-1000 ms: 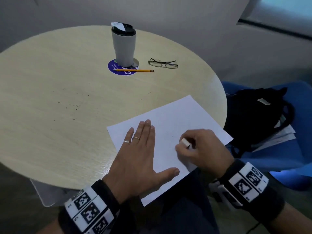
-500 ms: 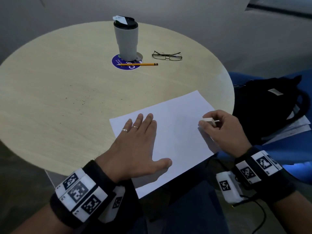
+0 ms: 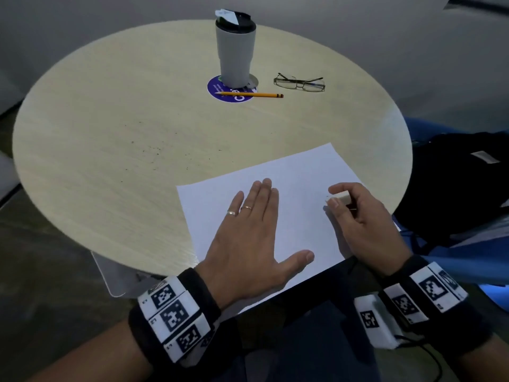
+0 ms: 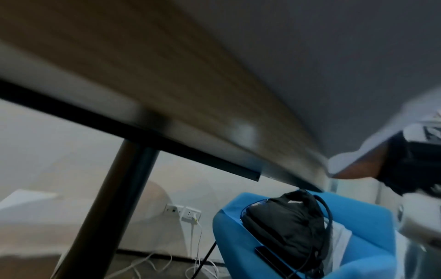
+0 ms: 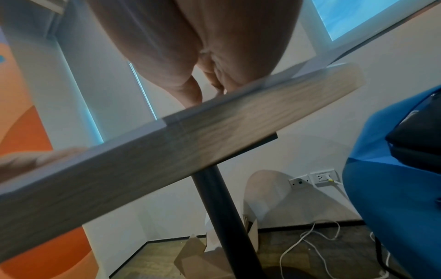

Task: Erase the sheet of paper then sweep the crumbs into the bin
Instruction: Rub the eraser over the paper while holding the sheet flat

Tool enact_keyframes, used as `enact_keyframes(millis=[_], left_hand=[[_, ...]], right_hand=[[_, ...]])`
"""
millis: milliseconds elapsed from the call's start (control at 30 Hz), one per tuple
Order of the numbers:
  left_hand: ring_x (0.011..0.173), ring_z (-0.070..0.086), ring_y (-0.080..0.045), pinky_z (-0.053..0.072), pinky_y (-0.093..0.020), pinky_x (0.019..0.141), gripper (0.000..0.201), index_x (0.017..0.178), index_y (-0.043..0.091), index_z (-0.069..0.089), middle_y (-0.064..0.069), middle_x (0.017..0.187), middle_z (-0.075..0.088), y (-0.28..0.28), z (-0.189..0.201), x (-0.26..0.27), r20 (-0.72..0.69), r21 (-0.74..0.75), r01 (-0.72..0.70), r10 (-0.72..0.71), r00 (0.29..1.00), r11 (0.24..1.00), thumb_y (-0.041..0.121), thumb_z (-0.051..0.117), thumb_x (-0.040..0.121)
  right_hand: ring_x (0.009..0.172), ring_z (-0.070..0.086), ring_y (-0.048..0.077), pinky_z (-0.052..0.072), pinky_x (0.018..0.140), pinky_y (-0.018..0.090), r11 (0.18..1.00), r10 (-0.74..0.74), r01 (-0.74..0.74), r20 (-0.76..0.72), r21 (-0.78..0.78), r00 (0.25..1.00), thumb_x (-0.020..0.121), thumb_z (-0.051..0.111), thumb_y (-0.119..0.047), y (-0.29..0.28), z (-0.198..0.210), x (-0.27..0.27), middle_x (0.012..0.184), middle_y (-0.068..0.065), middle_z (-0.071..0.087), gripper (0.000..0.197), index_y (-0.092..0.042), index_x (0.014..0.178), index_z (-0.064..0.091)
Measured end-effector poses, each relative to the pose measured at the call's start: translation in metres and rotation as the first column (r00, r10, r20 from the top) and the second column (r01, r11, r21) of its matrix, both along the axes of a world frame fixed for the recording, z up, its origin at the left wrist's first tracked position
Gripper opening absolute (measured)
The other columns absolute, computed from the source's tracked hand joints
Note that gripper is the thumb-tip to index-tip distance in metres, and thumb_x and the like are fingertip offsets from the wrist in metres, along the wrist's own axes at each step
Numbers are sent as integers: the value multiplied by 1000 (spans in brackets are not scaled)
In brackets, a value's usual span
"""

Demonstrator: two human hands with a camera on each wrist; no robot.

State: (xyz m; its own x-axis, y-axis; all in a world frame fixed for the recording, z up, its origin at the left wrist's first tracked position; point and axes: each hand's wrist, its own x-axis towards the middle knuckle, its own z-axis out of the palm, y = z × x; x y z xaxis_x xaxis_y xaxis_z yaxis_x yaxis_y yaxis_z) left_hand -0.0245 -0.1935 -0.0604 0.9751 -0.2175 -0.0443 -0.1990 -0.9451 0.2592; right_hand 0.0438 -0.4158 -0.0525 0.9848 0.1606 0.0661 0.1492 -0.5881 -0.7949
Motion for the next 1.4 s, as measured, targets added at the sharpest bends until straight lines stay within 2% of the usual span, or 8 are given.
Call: enact_keyframes(millis=[133, 400, 533, 700, 867, 1000, 1167, 1400], left_hand=[[158, -25, -17, -4, -44, 130, 129, 165, 9, -13, -7, 172, -24, 3, 1, 1, -11, -26, -61, 61, 998, 998, 100, 21, 81], [158, -27, -19, -2, -48, 130, 122, 166, 8, -11, -8, 172, -24, 1, 1, -2, -1, -24, -80, 80, 997, 996, 94, 21, 84], [157, -29, -22, -4, -50, 130, 128, 165, 8, -14, -9, 171, -27, 3, 1, 0, -26, -8, -56, 56, 998, 998, 99, 19, 81], [157, -30, -21, -3, -50, 130, 124, 164, 7, -15, -9, 171, -28, 2, 2, -2, -16, -17, -62, 61, 998, 998, 96, 18, 84], [156, -32, -22, -5, -50, 129, 127, 164, 8, -18, -9, 170, -30, 3, 0, -2, -24, -12, -48, 48, 999, 999, 99, 17, 81], [156, -31, -21, -4, -50, 129, 123, 164, 8, -15, -9, 171, -28, 3, 0, -3, -7, -29, -57, 57, 998, 998, 96, 18, 84], [157, -28, -24, -5, -51, 129, 128, 165, 7, -14, -10, 171, -26, 3, -2, 0, -8, -30, -48, 48, 999, 998, 98, 19, 82], [158, -27, -23, -4, -50, 129, 126, 165, 5, -10, -12, 172, -23, 3, -3, 0, 9, -32, -42, 42, 999, 999, 96, 21, 83]], right_hand=[[75, 66, 14, 54, 70, 22, 998, -28, 33, 76, -62, 997, 95, 79, -28, -5, 2, 3, 87, -6, 74, 16, -26, 108, 71], [66, 61, 15, 48, 65, 26, 958, 268, -229, 250, -173, 931, 90, 80, -20, 38, 3, -25, 71, -8, 63, 9, -21, 85, 72], [62, 53, 21, 46, 59, 36, 974, 113, -56, 255, -220, 960, 86, 80, -13, 18, 5, 2, 62, -2, 55, 26, -19, 68, 62], [64, 55, 15, 46, 63, 26, 946, 293, -242, 247, -215, 924, 90, 79, -17, 40, 11, -24, 65, -9, 58, 20, -23, 74, 68], [61, 54, 18, 47, 60, 34, 971, 94, -35, 241, -237, 966, 87, 80, -13, 18, 11, 5, 61, -5, 56, 27, -22, 67, 64], [63, 56, 13, 49, 62, 34, 942, 275, -206, 258, -267, 926, 88, 81, -14, 42, 12, -21, 67, -8, 61, 17, -20, 77, 71], [63, 52, 19, 48, 60, 42, 965, 98, -28, 255, -262, 962, 91, 76, -24, 23, 9, 9, 61, -1, 55, 28, -17, 68, 62], [61, 54, 18, 49, 61, 40, 955, 211, -157, 206, -250, 956, 92, 76, -23, 42, 12, -6, 60, -4, 57, 30, -17, 67, 62]])
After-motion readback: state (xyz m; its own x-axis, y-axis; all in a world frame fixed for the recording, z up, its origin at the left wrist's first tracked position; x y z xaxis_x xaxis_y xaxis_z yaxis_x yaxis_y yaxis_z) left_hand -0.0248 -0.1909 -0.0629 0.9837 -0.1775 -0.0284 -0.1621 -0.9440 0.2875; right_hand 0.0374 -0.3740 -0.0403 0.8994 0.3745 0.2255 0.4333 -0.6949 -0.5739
